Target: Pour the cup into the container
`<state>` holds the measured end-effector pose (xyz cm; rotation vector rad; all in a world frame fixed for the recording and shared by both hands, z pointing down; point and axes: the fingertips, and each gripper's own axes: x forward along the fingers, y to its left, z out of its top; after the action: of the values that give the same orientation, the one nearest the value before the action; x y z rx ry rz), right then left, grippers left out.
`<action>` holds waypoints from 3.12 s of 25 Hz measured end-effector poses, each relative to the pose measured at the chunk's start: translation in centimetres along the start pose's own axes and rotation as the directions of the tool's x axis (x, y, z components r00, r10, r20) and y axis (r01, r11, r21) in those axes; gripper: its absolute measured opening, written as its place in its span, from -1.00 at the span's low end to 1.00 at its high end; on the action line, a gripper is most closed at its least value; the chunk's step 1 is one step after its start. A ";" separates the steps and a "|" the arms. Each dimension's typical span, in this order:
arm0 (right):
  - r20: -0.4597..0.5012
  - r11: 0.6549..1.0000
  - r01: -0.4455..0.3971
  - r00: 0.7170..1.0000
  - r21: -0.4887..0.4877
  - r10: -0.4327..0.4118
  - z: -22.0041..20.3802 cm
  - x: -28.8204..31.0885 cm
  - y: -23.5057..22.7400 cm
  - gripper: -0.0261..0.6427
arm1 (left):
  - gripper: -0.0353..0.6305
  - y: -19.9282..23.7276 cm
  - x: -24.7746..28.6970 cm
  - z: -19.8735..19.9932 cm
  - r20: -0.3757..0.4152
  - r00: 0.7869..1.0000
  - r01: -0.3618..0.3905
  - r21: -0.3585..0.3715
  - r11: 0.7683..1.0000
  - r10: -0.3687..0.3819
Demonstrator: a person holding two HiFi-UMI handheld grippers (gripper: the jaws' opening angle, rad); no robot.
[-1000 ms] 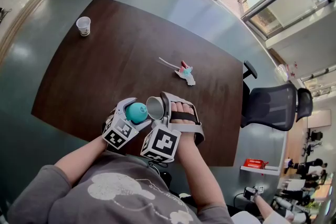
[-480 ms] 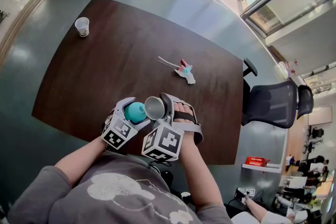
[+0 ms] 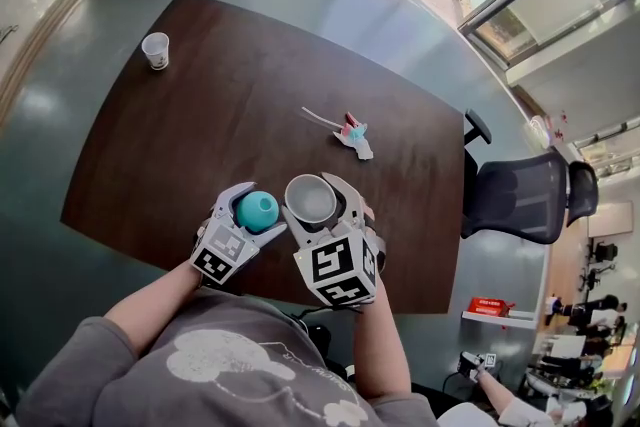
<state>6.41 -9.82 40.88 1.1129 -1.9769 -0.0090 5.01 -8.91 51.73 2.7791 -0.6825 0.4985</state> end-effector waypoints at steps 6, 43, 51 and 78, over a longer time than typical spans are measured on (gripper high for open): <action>0.212 0.944 -0.026 0.976 0.330 -0.048 -1.3 -1.0 -2.3 -0.05 | 0.36 1.0 -0.7 0.6 0.021 1.000 -0.018 0.001 1.000 0.018; 0.106 0.706 0.170 0.938 0.688 -0.330 -16.4 8.4 -1.4 -0.05 | 0.36 5.8 3.6 -2.5 0.027 0.995 -0.100 -0.016 0.995 0.101; 0.093 0.691 0.179 0.937 0.700 -0.337 -16.8 8.9 -0.8 -0.05 | 0.36 5.6 3.9 -3.4 0.004 0.996 -0.089 -0.019 0.996 0.089; 0.113 0.722 0.136 0.952 0.678 -0.285 -16.1 9.1 0.2 0.26 | 0.37 5.2 2.8 -4.6 -0.001 0.996 -0.085 0.023 0.996 0.085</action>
<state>14.84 -10.20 57.35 1.8680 -2.0792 0.5227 3.56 -13.14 57.73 2.7799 -0.8017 0.5288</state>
